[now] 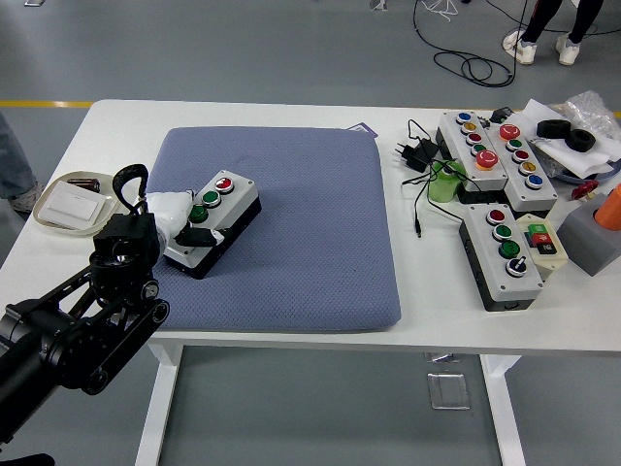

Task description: Pick up the button,place it on the desk,press the button,press the button

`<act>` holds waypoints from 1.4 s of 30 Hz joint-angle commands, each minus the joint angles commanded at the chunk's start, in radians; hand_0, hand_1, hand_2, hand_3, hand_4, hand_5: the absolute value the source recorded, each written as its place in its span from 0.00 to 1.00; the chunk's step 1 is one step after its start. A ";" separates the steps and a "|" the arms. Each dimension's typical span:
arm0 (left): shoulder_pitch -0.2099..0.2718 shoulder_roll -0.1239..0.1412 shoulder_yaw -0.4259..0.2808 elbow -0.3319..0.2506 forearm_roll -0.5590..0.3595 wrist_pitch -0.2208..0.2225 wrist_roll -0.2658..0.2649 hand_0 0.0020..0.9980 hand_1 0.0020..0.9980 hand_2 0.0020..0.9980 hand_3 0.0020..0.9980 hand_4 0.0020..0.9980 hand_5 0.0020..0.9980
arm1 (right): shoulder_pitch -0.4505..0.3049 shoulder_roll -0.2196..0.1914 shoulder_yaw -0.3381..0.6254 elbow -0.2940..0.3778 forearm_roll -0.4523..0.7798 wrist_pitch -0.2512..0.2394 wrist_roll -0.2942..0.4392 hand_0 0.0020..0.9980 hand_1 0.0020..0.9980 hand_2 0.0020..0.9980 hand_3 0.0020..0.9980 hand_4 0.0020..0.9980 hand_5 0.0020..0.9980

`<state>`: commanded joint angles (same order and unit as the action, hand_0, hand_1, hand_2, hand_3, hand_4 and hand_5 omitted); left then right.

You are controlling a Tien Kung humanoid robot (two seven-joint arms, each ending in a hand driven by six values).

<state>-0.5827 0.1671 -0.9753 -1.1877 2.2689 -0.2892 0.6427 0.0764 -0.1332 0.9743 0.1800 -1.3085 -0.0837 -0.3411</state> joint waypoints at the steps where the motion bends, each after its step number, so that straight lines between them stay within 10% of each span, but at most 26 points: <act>1: -0.002 0.002 0.003 0.001 0.000 0.003 0.000 0.53 0.51 0.67 0.86 0.80 0.32 | 0.000 0.000 0.000 0.000 0.001 0.000 0.000 0.64 0.46 0.61 0.57 0.31 0.23; 9: -0.013 0.028 0.024 0.012 0.000 0.009 -0.058 0.39 0.37 0.49 0.76 0.67 0.16 | 0.000 0.000 -0.003 0.000 0.007 -0.001 0.000 0.63 0.46 0.61 0.57 0.31 0.23; 10: -0.015 0.032 0.026 0.015 0.000 0.013 -0.075 0.32 0.27 0.28 0.45 0.50 0.00 | 0.000 0.000 -0.003 0.000 0.008 -0.001 0.000 0.63 0.46 0.61 0.57 0.31 0.23; 17: -0.029 0.071 0.068 0.039 0.000 0.128 -0.219 0.34 0.27 0.28 0.40 0.49 0.00 | 0.000 -0.001 -0.004 0.000 0.009 -0.001 0.000 0.63 0.46 0.61 0.57 0.31 0.23; 30: -0.085 0.172 0.141 0.138 0.000 0.370 -0.645 0.31 0.20 0.20 0.30 0.48 0.00 | 0.000 -0.001 -0.009 0.000 0.018 -0.002 0.000 0.63 0.46 0.61 0.57 0.31 0.23; 42: -0.090 0.199 0.168 0.154 0.000 0.453 -0.741 0.30 0.19 0.19 0.29 0.47 0.00 | -0.001 0.000 -0.002 0.000 0.012 -0.002 -0.002 0.63 0.46 0.61 0.57 0.31 0.23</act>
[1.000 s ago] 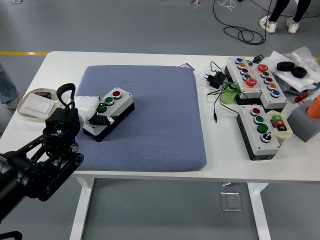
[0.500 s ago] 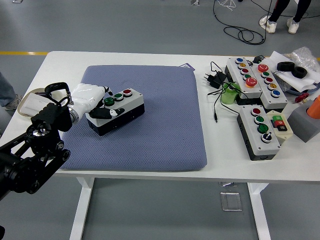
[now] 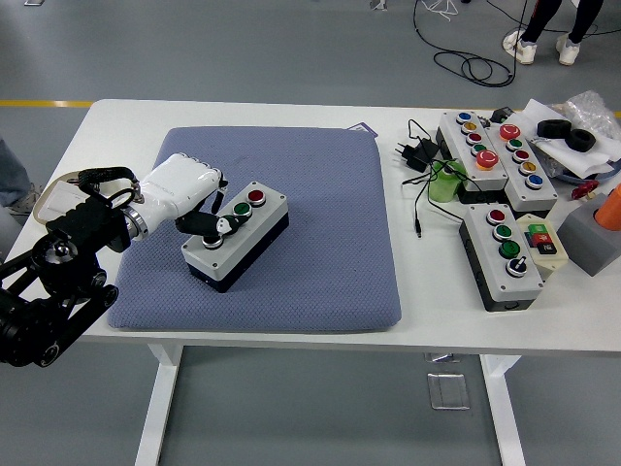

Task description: Pick up the button,place it on the desk,press the button,press the button

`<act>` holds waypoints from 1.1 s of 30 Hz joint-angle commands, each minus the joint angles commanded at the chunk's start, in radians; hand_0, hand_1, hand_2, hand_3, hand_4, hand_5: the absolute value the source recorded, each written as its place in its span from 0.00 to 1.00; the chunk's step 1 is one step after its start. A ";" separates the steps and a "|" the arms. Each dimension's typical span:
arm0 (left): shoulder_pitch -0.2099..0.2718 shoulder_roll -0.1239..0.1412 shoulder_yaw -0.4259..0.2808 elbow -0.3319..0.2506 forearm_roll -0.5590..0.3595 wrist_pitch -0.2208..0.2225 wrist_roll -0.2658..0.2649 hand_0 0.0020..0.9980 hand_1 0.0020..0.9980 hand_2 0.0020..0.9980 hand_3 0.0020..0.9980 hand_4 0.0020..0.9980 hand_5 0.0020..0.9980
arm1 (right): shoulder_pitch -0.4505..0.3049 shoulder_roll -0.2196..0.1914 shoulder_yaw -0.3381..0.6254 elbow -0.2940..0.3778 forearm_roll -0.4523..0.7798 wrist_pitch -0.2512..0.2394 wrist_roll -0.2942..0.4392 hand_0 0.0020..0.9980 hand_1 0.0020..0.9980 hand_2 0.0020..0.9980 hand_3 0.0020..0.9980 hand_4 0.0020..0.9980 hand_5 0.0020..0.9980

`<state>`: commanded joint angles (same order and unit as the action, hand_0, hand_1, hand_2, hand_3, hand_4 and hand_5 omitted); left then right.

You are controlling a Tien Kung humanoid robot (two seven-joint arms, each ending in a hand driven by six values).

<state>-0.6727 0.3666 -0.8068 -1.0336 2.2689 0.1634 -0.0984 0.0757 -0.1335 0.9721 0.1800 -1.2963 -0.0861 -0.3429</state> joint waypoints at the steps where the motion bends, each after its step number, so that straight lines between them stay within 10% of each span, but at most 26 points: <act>1: 0.002 0.000 -0.005 -0.004 0.000 0.005 0.004 0.30 0.19 0.19 0.29 0.47 0.00 | 0.000 0.000 0.001 0.000 -0.001 0.000 0.000 0.63 0.46 0.61 0.57 0.31 0.23; 4: 0.013 -0.002 -0.034 -0.035 0.000 0.030 0.048 0.30 0.19 0.19 0.29 0.47 0.00 | -0.001 0.001 0.006 0.000 -0.010 0.001 -0.001 0.63 0.46 0.61 0.57 0.31 0.23; 5: 0.014 -0.002 -0.038 -0.038 0.000 0.033 0.054 0.29 0.32 0.31 0.47 0.65 0.30 | -0.002 0.001 0.007 0.000 -0.010 0.001 -0.001 0.63 0.46 0.61 0.57 0.31 0.23; 10: 0.028 0.007 -0.078 -0.139 -0.019 0.029 0.188 0.29 0.32 0.31 0.47 0.65 0.30 | -0.002 0.001 0.010 0.000 -0.012 0.001 -0.001 0.63 0.46 0.61 0.57 0.31 0.23; 11: 0.028 0.008 -0.081 -0.154 -0.030 0.019 0.204 0.33 0.53 0.62 0.88 1.00 0.93 | -0.002 0.001 0.010 0.000 -0.012 0.001 -0.001 0.63 0.46 0.62 0.57 0.31 0.23; 16: 0.031 0.011 -0.075 -0.258 -0.180 -0.118 0.352 0.33 0.53 0.62 0.88 1.00 0.93 | -0.002 0.000 0.012 0.000 -0.015 0.002 -0.002 0.63 0.46 0.62 0.57 0.31 0.23; 17: 0.031 0.005 -0.069 -0.280 -0.225 -0.147 0.396 0.81 0.90 0.97 0.99 1.00 0.97 | -0.002 0.000 0.012 0.000 -0.016 0.003 -0.002 0.63 0.46 0.62 0.57 0.31 0.23; 25: 0.036 -0.080 -0.070 -0.323 -0.317 -0.276 0.672 0.93 1.00 1.00 1.00 1.00 0.94 | -0.003 0.000 0.013 0.000 -0.019 0.003 -0.002 0.63 0.46 0.62 0.57 0.31 0.23; 33: 0.061 -0.151 -0.100 -0.276 -0.299 -0.319 0.716 0.95 1.00 1.00 1.00 1.00 0.93 | -0.002 -0.002 0.010 0.000 -0.014 0.002 0.000 0.63 0.46 0.62 0.57 0.31 0.23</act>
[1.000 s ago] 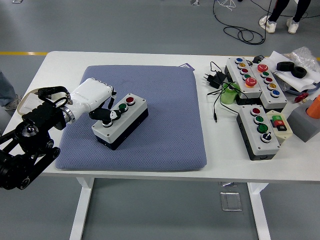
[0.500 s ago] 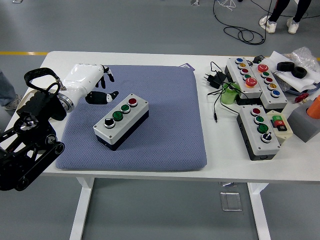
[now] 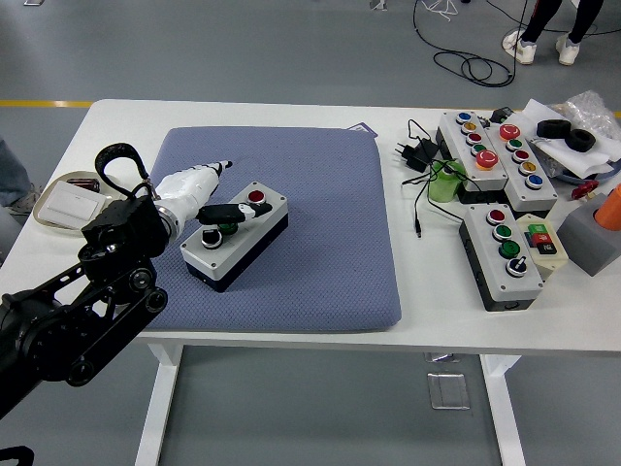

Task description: Pick up the button,place it on the desk,press the button,press the button

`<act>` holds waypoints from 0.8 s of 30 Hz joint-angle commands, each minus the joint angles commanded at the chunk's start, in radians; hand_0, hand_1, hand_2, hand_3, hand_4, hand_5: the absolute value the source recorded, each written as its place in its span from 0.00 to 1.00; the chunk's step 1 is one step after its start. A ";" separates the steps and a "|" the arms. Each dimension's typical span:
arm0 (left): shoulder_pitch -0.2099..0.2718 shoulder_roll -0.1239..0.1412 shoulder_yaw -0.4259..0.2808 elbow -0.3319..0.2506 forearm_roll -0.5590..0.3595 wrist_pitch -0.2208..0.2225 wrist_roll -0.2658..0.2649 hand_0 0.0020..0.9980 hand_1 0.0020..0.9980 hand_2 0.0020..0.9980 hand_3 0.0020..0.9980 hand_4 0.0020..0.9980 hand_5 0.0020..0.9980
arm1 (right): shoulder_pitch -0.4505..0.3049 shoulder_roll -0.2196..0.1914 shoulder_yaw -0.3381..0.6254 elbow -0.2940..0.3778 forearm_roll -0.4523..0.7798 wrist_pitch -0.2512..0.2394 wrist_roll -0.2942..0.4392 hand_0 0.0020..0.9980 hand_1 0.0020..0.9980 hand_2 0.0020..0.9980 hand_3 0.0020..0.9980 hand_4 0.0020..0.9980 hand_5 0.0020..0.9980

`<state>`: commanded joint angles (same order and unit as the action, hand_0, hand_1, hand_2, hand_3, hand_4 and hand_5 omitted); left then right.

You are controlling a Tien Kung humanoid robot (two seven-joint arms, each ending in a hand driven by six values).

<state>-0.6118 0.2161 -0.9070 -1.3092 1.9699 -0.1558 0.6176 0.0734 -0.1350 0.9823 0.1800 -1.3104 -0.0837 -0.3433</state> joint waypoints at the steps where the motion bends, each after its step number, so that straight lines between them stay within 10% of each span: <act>1: 0.002 -0.005 -0.001 0.004 0.004 -0.002 0.002 0.95 1.00 1.00 1.00 1.00 0.93 | 0.000 0.000 0.000 0.000 0.000 0.000 0.000 0.63 0.46 0.62 0.57 0.31 0.23; 13: 0.035 -0.079 -0.030 0.061 0.094 -0.022 0.026 0.93 1.00 1.00 1.00 1.00 0.91 | 0.002 -0.002 -0.003 0.000 0.001 0.002 0.000 0.63 0.46 0.62 0.57 0.31 0.23; 14: 0.037 -0.082 -0.033 0.064 0.101 -0.028 0.026 0.89 1.00 1.00 1.00 1.00 0.77 | 0.002 -0.002 -0.003 0.000 0.001 0.002 0.000 0.64 0.46 0.61 0.57 0.31 0.23; 24: 0.041 -0.099 -0.033 0.082 0.203 -0.099 0.018 0.83 0.97 1.00 1.00 1.00 0.63 | 0.002 -0.002 -0.003 0.000 0.000 0.001 0.000 0.63 0.46 0.61 0.57 0.31 0.23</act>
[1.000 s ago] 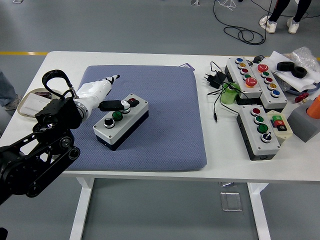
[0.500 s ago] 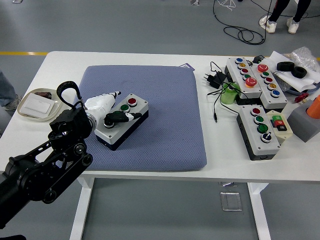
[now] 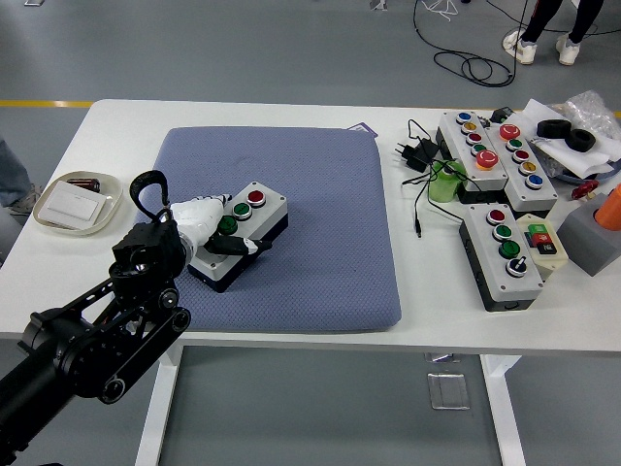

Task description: Pick up the button,place it on the desk,press the button,press the button

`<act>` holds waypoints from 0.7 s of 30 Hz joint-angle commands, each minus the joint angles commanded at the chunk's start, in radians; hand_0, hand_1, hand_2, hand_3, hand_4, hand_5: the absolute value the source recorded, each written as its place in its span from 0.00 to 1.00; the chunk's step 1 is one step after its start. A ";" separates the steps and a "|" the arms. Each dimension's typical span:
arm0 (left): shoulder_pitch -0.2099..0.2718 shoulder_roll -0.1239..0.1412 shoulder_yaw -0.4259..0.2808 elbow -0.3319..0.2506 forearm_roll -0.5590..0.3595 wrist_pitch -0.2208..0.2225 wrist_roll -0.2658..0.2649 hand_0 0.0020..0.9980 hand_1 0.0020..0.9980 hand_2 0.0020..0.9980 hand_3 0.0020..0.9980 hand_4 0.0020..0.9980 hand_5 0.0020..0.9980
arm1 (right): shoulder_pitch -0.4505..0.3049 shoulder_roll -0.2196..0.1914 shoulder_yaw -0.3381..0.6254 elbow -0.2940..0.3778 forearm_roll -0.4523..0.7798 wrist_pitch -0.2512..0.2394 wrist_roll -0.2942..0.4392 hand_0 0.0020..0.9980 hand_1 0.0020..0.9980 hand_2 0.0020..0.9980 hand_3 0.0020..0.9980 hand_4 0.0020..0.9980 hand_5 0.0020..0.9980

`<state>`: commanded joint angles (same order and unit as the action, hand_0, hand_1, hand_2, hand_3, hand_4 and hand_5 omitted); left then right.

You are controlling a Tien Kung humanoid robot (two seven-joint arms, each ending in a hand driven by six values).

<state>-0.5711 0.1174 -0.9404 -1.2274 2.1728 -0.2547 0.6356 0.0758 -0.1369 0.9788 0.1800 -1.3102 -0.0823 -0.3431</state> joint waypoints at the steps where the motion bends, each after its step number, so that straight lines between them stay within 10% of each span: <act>1: 0.000 -0.001 0.000 0.002 0.010 -0.004 0.000 0.83 0.97 1.00 1.00 1.00 0.63 | 0.000 0.000 0.000 0.000 0.000 0.000 0.000 0.63 0.46 0.61 0.57 0.31 0.23; 2: -0.001 -0.001 0.000 0.004 0.020 -0.005 0.000 0.62 0.83 0.99 1.00 0.94 0.42 | 0.000 0.000 0.000 0.000 0.001 0.000 0.000 0.63 0.45 0.61 0.57 0.31 0.23; 7: -0.007 0.001 0.001 0.015 0.055 -0.007 -0.001 0.62 0.83 0.99 1.00 0.94 0.42 | 0.000 -0.001 0.000 0.000 0.001 -0.001 0.000 0.63 0.45 0.61 0.57 0.31 0.23; 8: -0.008 0.001 0.001 0.017 0.058 -0.007 -0.001 0.50 0.58 0.74 0.96 0.80 0.27 | 0.000 -0.001 0.000 0.000 0.002 -0.001 0.000 0.63 0.45 0.61 0.57 0.31 0.23; 13: -0.013 0.005 0.007 0.022 0.083 -0.015 -0.005 0.50 0.58 0.74 0.96 0.80 0.27 | 0.001 -0.001 -0.001 0.000 0.004 -0.001 -0.001 0.63 0.45 0.61 0.57 0.31 0.23; 14: -0.015 0.007 0.009 0.025 0.087 -0.021 -0.007 0.46 0.46 0.61 0.87 0.70 0.13 | 0.001 -0.001 -0.001 0.000 0.004 -0.001 -0.001 0.63 0.45 0.61 0.57 0.31 0.23; 19: -0.022 0.015 0.015 0.034 0.092 -0.039 -0.014 0.46 0.46 0.61 0.87 0.70 0.13 | 0.001 -0.001 -0.001 0.000 0.003 -0.001 -0.001 0.63 0.45 0.61 0.57 0.31 0.23; 21: -0.024 0.019 0.017 0.039 0.095 -0.048 -0.019 0.39 0.36 0.46 0.79 0.59 0.00 | 0.001 0.000 -0.002 0.000 0.005 -0.001 0.000 0.63 0.45 0.61 0.57 0.31 0.23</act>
<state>-0.5951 0.1366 -0.9232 -1.1881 2.2679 -0.3022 0.6164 0.0769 -0.1374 0.9769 0.1800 -1.3055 -0.0834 -0.3435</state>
